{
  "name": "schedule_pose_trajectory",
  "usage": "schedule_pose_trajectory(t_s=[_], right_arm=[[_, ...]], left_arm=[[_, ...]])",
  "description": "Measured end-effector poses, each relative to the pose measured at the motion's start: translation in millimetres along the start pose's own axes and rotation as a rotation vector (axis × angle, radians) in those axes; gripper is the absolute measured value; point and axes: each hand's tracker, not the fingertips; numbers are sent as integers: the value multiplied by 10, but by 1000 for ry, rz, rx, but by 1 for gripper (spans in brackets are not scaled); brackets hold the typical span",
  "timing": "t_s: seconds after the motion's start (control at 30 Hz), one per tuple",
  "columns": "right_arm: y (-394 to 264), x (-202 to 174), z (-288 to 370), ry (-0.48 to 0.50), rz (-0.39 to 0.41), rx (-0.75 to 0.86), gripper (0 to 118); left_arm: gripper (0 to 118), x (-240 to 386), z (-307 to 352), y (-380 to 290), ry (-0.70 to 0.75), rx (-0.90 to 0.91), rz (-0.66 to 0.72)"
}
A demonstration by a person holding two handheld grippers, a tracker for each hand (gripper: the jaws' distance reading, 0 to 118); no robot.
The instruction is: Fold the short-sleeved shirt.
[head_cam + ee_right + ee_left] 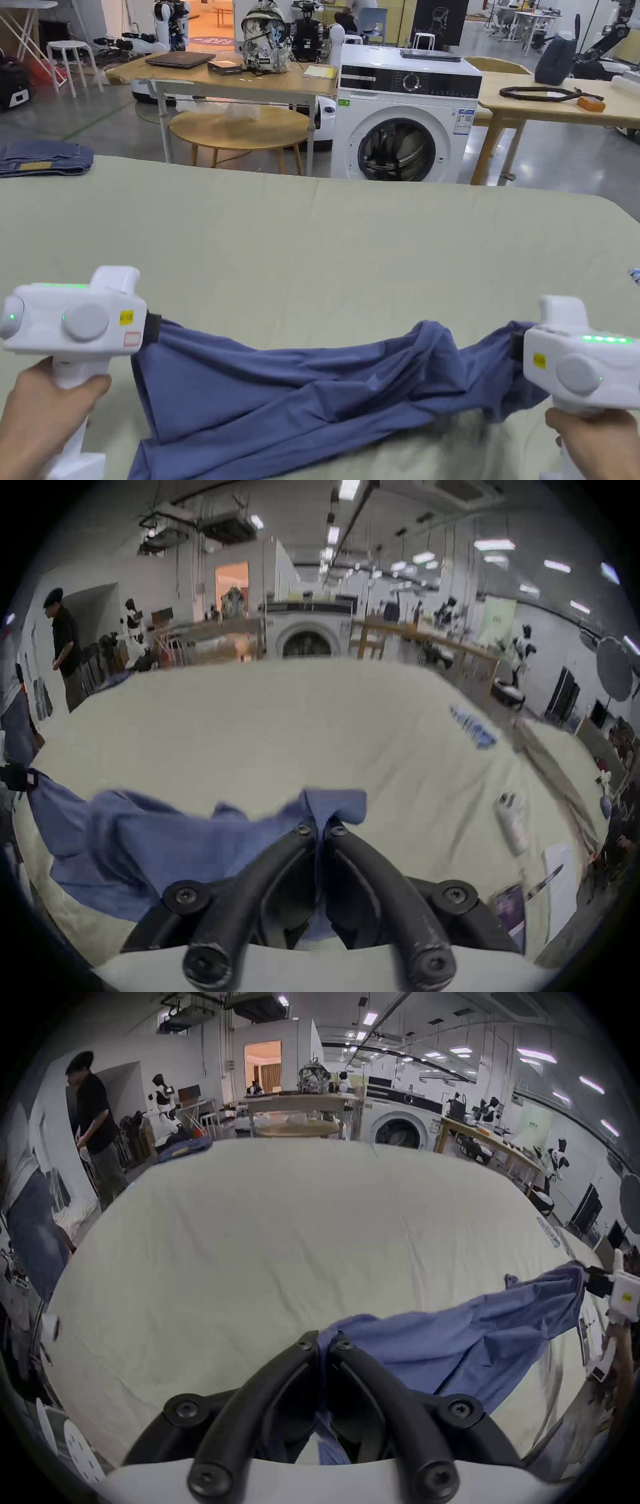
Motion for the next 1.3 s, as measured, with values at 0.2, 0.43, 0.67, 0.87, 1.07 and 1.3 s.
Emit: schedule_pose_trajectory(t_s=[0.2,0.43,0.67,0.87,1.07,1.3], right_arm=[[484,117,197,-39,39,137,2],[1100,285,364,-74,23,231,2],[1701,445,456,-112,-1,308,2],[2103,463,490,-118,-17,358,2],[2499,533,362,-128,-33,389,2],[2815,512,391,-142,1,434,2]], left_arm=[[0,-170,347,510,35,122,4],[0,-576,726,1136,75,213,74],[0,-930,950,1655,133,268,128],[0,-891,984,1993,174,297,99],[0,-881,1038,2308,176,330,99],[0,-824,1138,2546,192,389,74]])
